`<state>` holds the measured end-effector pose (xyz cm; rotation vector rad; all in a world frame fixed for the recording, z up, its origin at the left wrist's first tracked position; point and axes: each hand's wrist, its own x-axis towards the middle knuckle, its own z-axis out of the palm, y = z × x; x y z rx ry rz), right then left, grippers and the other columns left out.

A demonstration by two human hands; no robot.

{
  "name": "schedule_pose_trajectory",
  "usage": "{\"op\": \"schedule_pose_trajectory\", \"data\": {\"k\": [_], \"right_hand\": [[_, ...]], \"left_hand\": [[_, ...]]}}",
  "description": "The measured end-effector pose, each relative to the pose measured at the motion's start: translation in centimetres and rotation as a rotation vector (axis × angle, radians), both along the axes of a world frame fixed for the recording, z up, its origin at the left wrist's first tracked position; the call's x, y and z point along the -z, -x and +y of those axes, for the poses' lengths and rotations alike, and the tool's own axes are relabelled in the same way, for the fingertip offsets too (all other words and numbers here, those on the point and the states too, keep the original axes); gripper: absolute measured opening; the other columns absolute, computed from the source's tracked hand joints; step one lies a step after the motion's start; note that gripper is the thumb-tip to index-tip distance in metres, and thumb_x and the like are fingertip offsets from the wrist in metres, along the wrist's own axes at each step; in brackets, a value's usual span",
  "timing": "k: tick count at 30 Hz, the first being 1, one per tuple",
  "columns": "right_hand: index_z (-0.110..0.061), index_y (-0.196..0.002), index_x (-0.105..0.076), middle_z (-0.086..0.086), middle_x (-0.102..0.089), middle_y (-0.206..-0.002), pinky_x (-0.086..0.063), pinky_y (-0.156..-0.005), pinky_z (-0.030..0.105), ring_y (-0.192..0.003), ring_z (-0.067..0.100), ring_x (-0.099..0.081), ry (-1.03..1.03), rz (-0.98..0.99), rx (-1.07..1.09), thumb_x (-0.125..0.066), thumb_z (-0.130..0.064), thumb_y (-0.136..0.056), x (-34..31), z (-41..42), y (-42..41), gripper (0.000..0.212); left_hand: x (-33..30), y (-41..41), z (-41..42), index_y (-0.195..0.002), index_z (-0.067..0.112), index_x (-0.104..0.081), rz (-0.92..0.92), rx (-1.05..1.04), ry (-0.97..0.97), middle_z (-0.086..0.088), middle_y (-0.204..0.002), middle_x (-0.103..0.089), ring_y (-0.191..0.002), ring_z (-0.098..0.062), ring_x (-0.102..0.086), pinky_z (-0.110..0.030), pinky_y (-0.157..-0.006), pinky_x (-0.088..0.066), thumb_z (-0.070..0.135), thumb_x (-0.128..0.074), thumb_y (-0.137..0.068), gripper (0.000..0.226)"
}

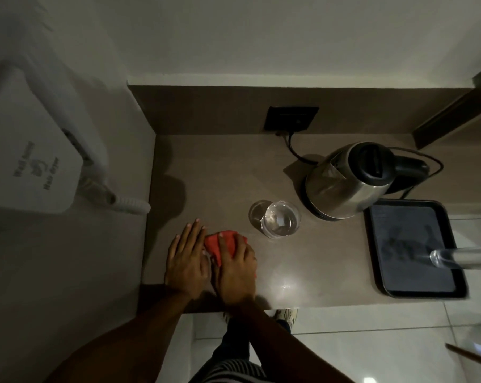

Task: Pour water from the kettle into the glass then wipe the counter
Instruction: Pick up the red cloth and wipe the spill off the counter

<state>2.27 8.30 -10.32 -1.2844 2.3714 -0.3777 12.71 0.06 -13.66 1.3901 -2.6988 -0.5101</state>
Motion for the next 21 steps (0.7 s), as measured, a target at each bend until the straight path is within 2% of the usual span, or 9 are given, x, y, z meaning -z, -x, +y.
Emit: {"op": "schedule_pose_trajectory", "data": {"k": [3,6,8,10,13,17,21], "right_hand": [[-0.028,-0.144,-0.04,0.018,-0.046,-0.144,-0.048,-0.093,0.047,-0.12,0.038,-0.054,0.002,0.019,-0.105,-0.047,-0.053,-0.09,0.7,3.7,2.2,0.06],[-0.034,-0.142,-0.041,0.014,-0.043,-0.141,-0.046,-0.09,0.045,-0.111,0.035,-0.054,-0.017,0.046,-0.086,-0.05,-0.051,-0.087,1.1,8.7,6.6,0.058],[-0.031,-0.14,-0.046,0.017,-0.044,-0.139,-0.042,-0.089,0.043,-0.107,0.039,-0.054,-0.021,0.11,-0.035,-0.05,-0.046,-0.088,1.1,11.4,10.6,0.054],[-0.025,-0.14,-0.047,0.02,-0.044,-0.14,-0.041,-0.09,0.045,-0.109,0.04,-0.052,-0.063,0.193,0.014,-0.043,-0.049,-0.09,0.6,12.4,14.8,0.055],[-0.022,-0.145,-0.035,0.019,-0.036,-0.147,-0.039,-0.099,0.055,-0.122,0.043,-0.041,-0.066,0.233,0.176,-0.039,-0.053,-0.091,-0.1,11.1,18.7,0.062],[-0.019,-0.147,-0.032,0.023,-0.031,-0.149,-0.038,-0.099,0.061,-0.125,0.05,-0.035,0.0,0.192,0.433,-0.043,-0.047,-0.091,-0.4,9.1,16.7,0.063],[-0.015,-0.144,-0.037,0.029,-0.034,-0.145,-0.043,-0.093,0.06,-0.12,0.053,-0.039,0.013,0.179,0.526,-0.052,-0.036,-0.091,0.5,8.3,12.0,0.059]], "left_hand": [[0.0,-0.1,-0.1,-0.149,0.015,-0.039,0.032,-0.001,0.004,-0.004,-0.161,-0.032,-0.149,-0.021,-0.028,-0.04,-0.12,-0.018,0.028,-0.032,-0.094,0.057],[0.2,-0.2,-0.1,-0.15,0.015,-0.038,0.043,-0.001,-0.005,-0.003,-0.161,-0.033,-0.148,-0.022,-0.029,-0.042,-0.119,-0.023,0.029,-0.031,-0.097,0.056],[0.3,-0.3,-0.2,-0.15,0.015,-0.037,0.045,-0.005,-0.009,-0.003,-0.162,-0.032,-0.149,-0.021,-0.029,-0.042,-0.119,-0.023,0.03,-0.03,-0.097,0.055],[0.3,-0.3,-0.1,-0.15,0.015,-0.037,0.037,-0.001,-0.01,-0.003,-0.162,-0.032,-0.149,-0.021,-0.029,-0.041,-0.119,-0.022,0.03,-0.03,-0.098,0.055],[0.3,-0.3,-0.2,-0.149,0.015,-0.039,0.03,0.008,0.002,-0.004,-0.161,-0.033,-0.148,-0.022,-0.03,-0.041,-0.119,-0.021,0.029,-0.03,-0.097,0.055],[0.4,-0.4,-0.2,-0.15,0.016,-0.038,0.026,0.012,0.002,-0.002,-0.162,-0.031,-0.149,-0.021,-0.028,-0.041,-0.119,-0.021,0.03,-0.03,-0.098,0.055],[0.3,-0.3,-0.1,-0.148,0.014,-0.042,0.032,0.006,-0.001,-0.004,-0.161,-0.034,-0.147,-0.022,-0.031,-0.043,-0.118,-0.024,0.028,-0.032,-0.096,0.055]]}}
